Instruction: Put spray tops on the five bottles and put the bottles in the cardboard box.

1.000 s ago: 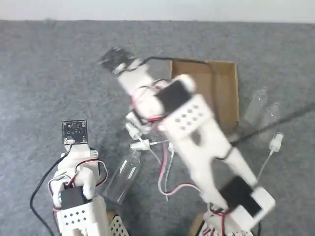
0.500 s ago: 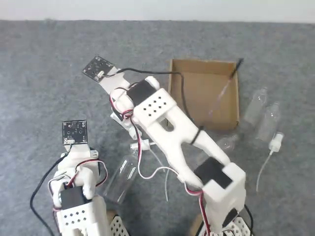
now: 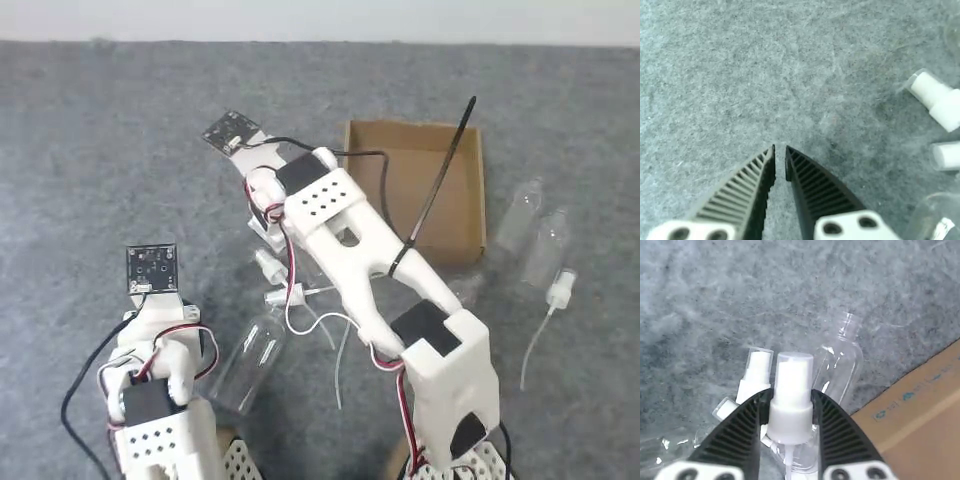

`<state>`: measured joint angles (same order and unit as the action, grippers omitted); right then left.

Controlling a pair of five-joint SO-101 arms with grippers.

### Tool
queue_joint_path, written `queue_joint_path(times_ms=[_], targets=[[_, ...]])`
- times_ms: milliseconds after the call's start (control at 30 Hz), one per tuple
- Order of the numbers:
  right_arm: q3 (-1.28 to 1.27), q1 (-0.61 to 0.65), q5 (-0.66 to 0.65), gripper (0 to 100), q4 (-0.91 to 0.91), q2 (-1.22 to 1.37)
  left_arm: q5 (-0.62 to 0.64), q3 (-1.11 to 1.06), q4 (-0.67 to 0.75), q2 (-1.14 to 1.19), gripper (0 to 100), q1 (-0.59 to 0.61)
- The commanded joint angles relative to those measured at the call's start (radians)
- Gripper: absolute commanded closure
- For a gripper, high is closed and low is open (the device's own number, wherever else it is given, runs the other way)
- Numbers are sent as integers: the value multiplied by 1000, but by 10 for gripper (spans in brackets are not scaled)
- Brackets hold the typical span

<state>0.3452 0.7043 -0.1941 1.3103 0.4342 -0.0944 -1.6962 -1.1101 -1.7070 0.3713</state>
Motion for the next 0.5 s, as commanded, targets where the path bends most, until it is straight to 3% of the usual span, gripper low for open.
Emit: queue_joint_path(times_ms=[0,133,333,467], targets=[[63,-8,2,981,-7,-16,6,5,-5,-17,973,-3],[61,-13,2,969,-7,-16,6,5,-5,-17,973,-3],[60,-7,2,831,7,-16,6,5,-5,-17,973,-3],[60,-13,2,801,10,-24,6,5,-5,-17,974,-3]])
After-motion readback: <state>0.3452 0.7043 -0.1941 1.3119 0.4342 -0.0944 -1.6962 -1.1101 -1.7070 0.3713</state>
